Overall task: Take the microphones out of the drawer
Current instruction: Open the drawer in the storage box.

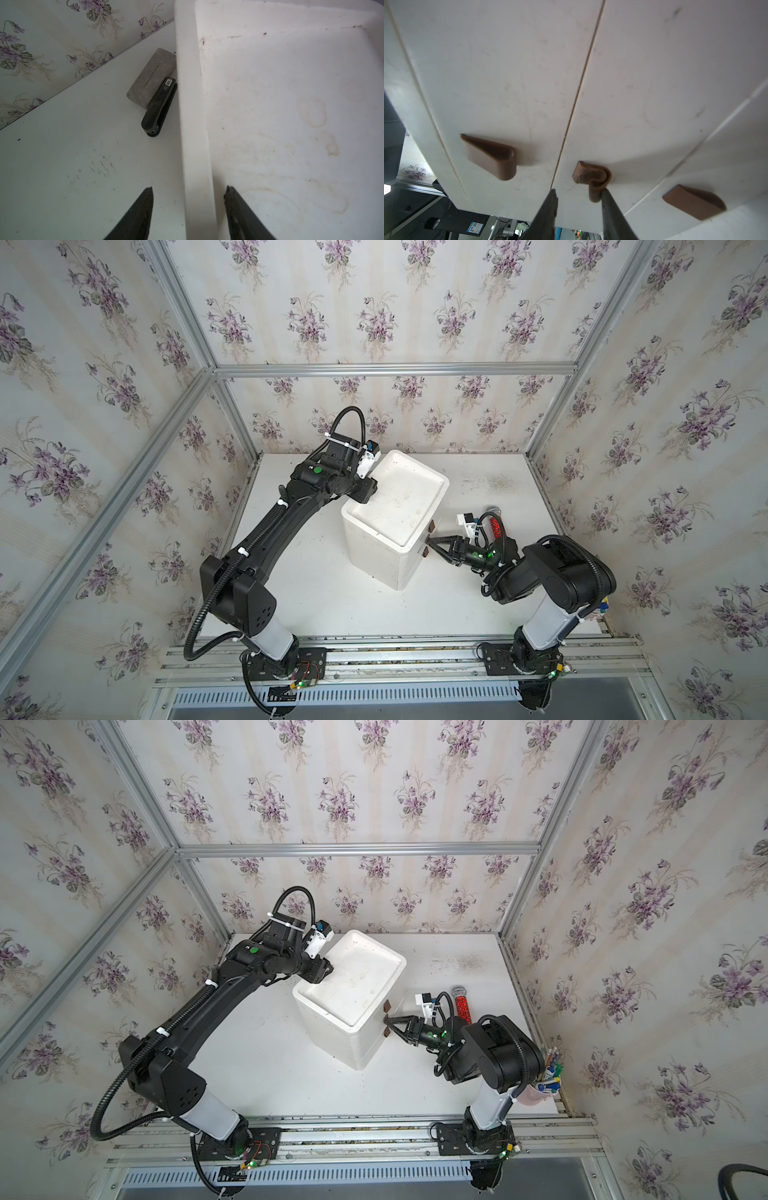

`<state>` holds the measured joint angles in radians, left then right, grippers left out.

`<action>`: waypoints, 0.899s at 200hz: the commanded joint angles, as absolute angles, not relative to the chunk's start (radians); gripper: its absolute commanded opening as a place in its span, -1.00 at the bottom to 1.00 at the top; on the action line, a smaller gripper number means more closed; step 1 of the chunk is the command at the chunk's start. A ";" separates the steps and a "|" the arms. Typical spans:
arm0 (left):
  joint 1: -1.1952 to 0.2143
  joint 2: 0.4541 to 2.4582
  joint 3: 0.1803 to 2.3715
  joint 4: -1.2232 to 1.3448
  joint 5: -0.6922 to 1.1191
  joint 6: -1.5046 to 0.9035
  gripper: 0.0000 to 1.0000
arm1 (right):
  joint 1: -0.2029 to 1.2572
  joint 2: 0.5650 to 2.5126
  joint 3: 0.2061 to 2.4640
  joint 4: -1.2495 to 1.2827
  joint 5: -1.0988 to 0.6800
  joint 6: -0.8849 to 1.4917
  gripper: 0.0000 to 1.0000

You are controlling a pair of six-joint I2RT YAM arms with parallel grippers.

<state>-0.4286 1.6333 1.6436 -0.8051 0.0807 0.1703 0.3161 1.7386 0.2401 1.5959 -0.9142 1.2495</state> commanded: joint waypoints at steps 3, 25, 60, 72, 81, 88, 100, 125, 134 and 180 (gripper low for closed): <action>-0.426 1.649 1.627 -0.990 0.038 0.182 0.14 | 0.318 1.761 0.250 1.822 -0.902 1.253 -0.47; -0.426 1.649 1.626 -0.991 0.038 0.183 0.14 | 0.320 1.760 0.256 1.820 -0.905 1.254 -0.49; -0.426 1.646 1.627 -0.990 0.038 0.183 0.14 | 0.322 1.772 0.269 1.821 -0.899 1.258 -0.49; -0.426 1.645 1.625 -0.990 0.038 0.183 0.14 | 0.324 1.781 0.274 1.821 -0.897 1.258 -0.54; -0.426 1.643 1.624 -0.991 0.037 0.183 0.14 | 0.324 1.790 0.278 1.822 -0.897 1.259 -0.64; -0.426 1.643 1.623 -0.991 0.037 0.183 0.14 | 0.324 1.796 0.281 1.821 -0.897 1.259 -0.72; -0.426 1.643 1.623 -0.991 0.038 0.183 0.14 | 0.325 1.801 0.279 1.821 -0.896 1.259 -0.82; -0.426 1.643 1.626 -0.991 0.039 0.183 0.14 | 0.324 1.801 0.272 1.821 -0.886 1.256 -1.00; -0.427 1.641 1.626 -0.990 0.039 0.183 0.14 | 0.324 1.798 0.265 1.821 -0.881 1.253 -1.00; -0.426 1.640 1.626 -0.989 0.033 0.183 0.14 | 0.305 1.772 0.201 1.816 -0.861 1.233 -1.00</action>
<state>-0.4271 1.6249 1.6409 -0.7979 0.0727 0.1707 0.3191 1.7916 0.2352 1.5959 -0.8707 1.2499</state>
